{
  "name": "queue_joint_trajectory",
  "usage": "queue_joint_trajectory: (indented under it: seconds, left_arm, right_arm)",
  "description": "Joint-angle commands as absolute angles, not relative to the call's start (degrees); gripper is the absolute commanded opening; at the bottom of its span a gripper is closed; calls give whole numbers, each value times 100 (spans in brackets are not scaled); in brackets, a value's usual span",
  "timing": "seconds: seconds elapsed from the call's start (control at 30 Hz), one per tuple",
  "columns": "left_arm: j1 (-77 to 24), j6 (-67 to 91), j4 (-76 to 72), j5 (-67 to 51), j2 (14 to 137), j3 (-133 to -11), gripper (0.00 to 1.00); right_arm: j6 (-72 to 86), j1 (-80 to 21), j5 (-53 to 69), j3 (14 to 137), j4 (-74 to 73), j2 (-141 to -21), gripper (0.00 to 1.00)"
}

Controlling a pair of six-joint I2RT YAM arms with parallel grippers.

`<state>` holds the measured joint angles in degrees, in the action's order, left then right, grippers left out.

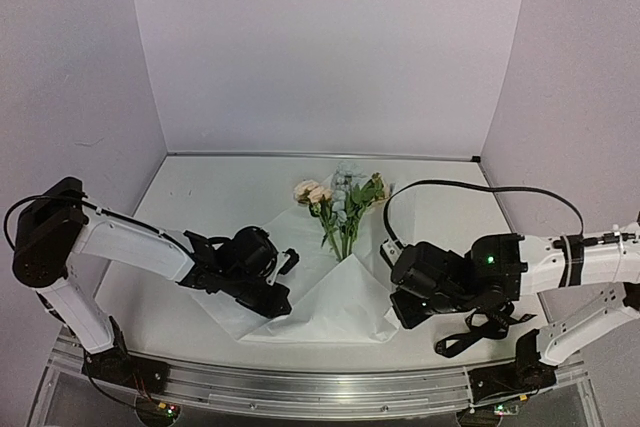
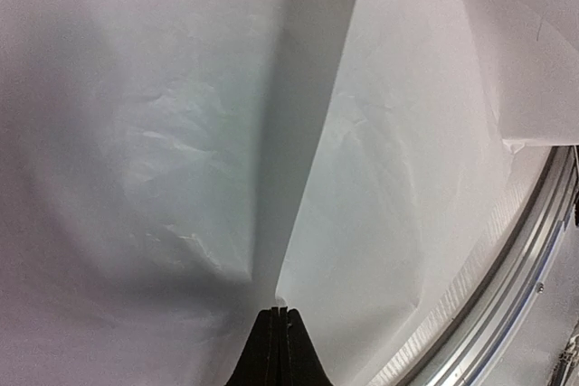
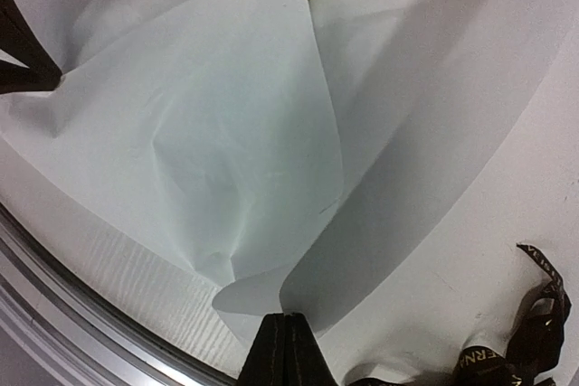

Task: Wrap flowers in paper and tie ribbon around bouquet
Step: Fold the one-fourth-folded wrapping paper at the center of the board.

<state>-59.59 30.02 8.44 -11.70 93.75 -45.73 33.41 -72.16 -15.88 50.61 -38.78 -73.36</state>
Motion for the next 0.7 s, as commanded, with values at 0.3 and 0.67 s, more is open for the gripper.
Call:
queue_joint_trajectory:
  seconds: [0.3,0.67]
  left_arm:
    - [-5827,2866,1235,-705,9632,-5110,0]
    - [-5820,2793,1220,-601,9647,-5111,0]
  right_arm:
    - [3805,-7234,-1290,5903,-3200,-8414,0]
    - [4311,-6913,-812,5989,-1914,-9035,0]
